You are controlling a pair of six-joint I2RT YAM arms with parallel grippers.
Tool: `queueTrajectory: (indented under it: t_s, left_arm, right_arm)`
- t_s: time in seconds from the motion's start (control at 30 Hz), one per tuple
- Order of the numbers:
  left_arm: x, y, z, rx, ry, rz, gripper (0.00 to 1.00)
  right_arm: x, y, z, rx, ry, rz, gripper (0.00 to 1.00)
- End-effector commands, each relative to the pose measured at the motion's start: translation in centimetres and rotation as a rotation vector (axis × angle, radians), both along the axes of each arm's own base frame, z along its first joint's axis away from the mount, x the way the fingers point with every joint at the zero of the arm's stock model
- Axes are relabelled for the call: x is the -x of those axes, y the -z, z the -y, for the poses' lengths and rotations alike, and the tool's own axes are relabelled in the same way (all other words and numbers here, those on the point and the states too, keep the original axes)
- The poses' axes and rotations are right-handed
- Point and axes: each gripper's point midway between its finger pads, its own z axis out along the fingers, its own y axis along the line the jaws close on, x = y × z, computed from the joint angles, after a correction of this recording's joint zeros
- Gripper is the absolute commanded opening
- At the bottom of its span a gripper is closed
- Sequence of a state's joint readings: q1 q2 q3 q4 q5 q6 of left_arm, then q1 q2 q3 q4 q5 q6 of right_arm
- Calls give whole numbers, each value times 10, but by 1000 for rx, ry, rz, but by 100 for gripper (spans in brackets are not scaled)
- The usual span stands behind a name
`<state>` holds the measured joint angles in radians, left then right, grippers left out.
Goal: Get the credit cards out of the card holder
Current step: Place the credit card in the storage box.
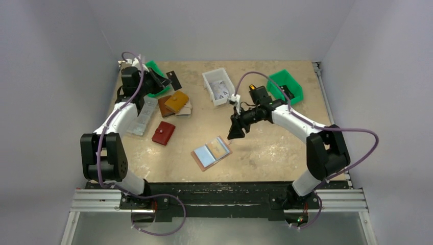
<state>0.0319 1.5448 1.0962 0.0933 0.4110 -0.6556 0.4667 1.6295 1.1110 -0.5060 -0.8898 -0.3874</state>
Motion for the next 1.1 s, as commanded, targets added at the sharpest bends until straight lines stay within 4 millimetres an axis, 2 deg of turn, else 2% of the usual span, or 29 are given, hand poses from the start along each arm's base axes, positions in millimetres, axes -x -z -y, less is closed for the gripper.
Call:
queueTrajectory:
  t_s: [0.0, 0.1, 0.23, 0.37, 0.47, 0.67, 1.07]
  left_arm:
    - [12, -27, 44, 103, 195, 114, 0]
    - [35, -31, 88, 141, 333, 154, 0]
    - [75, -34, 140, 197, 465, 197, 0]
    - [117, -39, 178, 284, 541, 253, 0]
    - [142, -37, 199, 323, 574, 263, 0]
    - [170, -39, 216, 414, 606, 280, 0]
    - [193, -28, 246, 444, 675, 249, 0]
  right_arm:
    - [-35, -56, 31, -100, 96, 139, 55]
    - [-43, -70, 49, -151, 149, 146, 62]
    - [-44, -83, 53, -223, 175, 107, 74]
    - [-40, -92, 51, -302, 195, 41, 86]
    - [-38, -95, 48, -344, 203, -6, 90]
    - [-35, -90, 44, -381, 215, -103, 94]
    - [-25, -98, 38, -479, 187, -237, 86]
